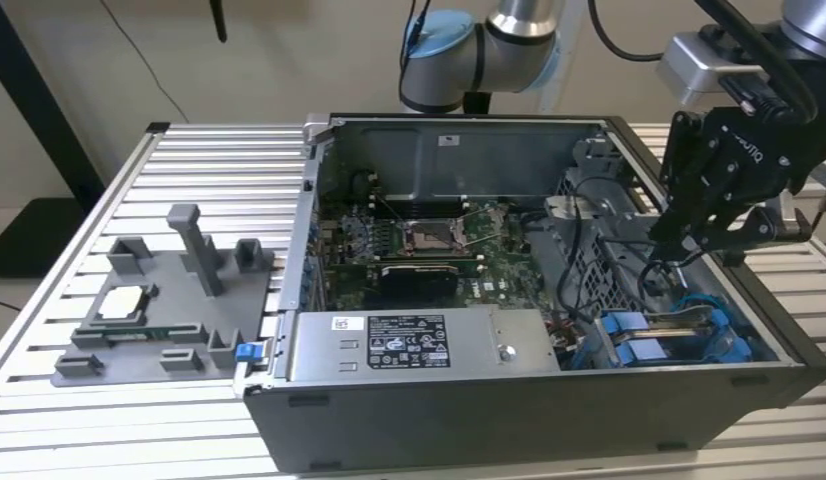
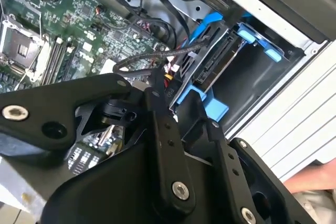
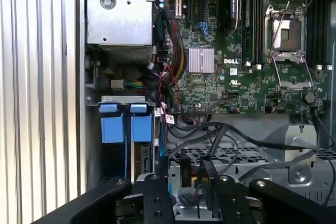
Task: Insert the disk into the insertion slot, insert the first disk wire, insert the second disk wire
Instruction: 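Insert the first disk wire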
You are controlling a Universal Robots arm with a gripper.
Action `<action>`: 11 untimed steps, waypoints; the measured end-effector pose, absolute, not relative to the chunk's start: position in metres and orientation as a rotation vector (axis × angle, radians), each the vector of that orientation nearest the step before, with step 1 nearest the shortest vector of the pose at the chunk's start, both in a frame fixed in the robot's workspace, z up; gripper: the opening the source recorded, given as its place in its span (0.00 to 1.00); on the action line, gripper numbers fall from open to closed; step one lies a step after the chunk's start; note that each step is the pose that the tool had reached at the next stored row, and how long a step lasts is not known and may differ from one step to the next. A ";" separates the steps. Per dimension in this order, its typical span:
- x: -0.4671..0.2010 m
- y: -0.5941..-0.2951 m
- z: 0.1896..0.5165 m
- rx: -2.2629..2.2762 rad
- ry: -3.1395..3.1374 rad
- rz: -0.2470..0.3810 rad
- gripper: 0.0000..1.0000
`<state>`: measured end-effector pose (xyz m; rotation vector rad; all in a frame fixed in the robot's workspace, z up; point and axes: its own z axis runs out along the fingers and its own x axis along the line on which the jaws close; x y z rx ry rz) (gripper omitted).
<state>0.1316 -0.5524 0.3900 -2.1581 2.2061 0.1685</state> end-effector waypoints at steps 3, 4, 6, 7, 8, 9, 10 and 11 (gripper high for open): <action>0.132 -0.552 0.390 -2.158 2.206 0.169 0.00; 0.131 -0.553 0.390 -2.158 2.206 0.169 0.00; 0.131 -0.553 0.390 -2.158 2.206 0.169 0.00; 0.131 -0.553 0.390 -2.158 2.206 0.169 0.00; 0.131 -0.553 0.390 -2.158 2.206 0.169 0.00; 0.131 -0.553 0.390 -2.158 2.206 0.169 0.00; 0.131 -0.553 0.390 -2.158 2.206 0.169 0.00; 0.131 -0.553 0.390 -2.158 2.206 0.169 0.00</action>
